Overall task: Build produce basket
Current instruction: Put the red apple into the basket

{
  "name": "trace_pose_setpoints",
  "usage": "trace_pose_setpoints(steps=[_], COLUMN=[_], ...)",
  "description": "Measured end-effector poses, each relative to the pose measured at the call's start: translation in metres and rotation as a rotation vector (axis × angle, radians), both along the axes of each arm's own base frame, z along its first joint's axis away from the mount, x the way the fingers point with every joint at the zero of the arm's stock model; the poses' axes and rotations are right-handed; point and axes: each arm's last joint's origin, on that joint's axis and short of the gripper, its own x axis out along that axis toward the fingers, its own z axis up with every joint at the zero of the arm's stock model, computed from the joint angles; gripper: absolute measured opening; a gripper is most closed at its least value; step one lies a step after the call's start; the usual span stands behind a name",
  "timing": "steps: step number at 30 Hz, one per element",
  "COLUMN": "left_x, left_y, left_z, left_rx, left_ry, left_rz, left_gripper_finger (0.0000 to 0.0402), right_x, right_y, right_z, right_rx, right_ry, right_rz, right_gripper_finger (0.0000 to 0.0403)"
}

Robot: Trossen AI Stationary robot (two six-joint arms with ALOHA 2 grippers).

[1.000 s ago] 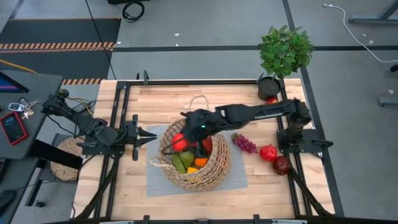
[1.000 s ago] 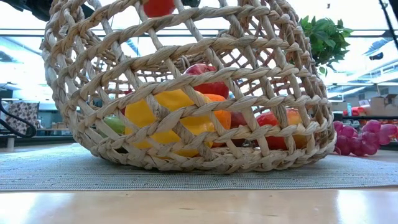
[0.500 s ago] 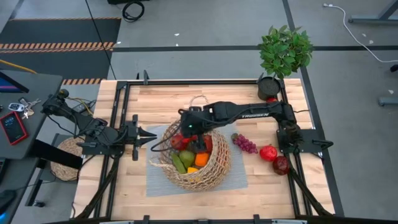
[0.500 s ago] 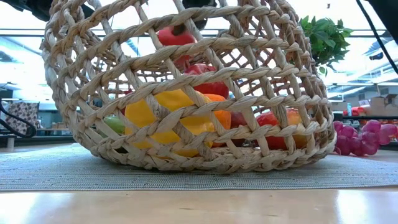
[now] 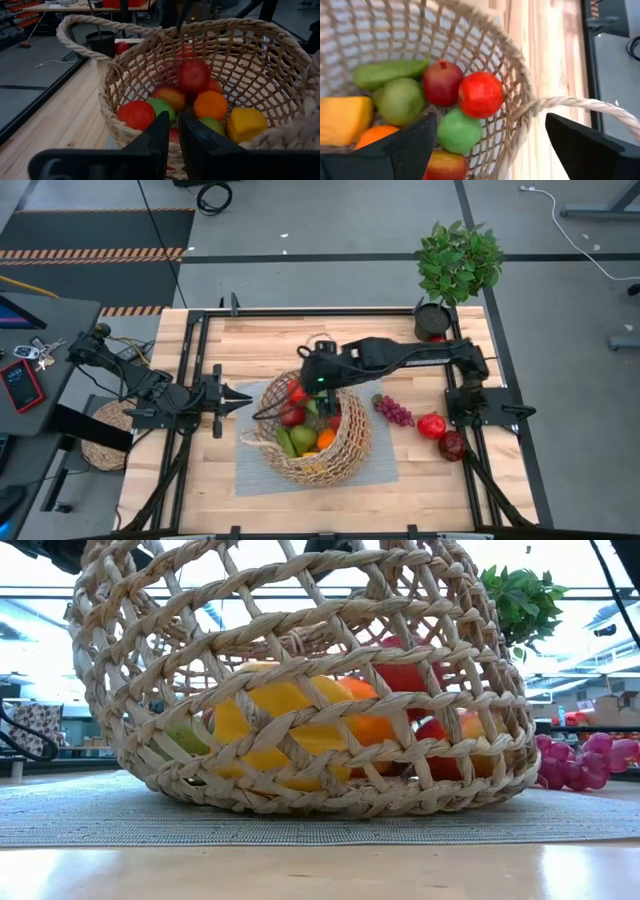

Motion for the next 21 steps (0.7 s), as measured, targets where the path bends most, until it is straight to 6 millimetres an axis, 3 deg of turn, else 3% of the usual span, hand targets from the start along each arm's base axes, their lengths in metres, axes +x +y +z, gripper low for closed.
trace_pose_setpoints(steps=[5,9,14,21], left_x=[0.000,0.000,0.000,0.000], left_y=[0.000,0.000,0.000,0.000], left_z=[0.000,0.000,0.000,0.000], left_rx=[0.000,0.000,0.000,0.000], left_ry=[0.000,0.000,0.000,0.000], left_rz=[0.000,0.000,0.000,0.000], left_gripper_finger=[0.0048,0.0048,0.0048,0.0048], right_x=[-0.034,-0.056,-0.083,-0.137], right_y=[-0.003,-0.009,-0.023,-0.075], right_z=[0.028,0.025,-0.001,-0.065], right_rx=[0.038,0.039,-0.035,0.037], right_ry=[-0.004,0.065,0.136,0.216], right_rz=[-0.111,-0.213,-0.364,-0.744], right_gripper_finger=[0.0373,0.0373,0.0373,0.0373])
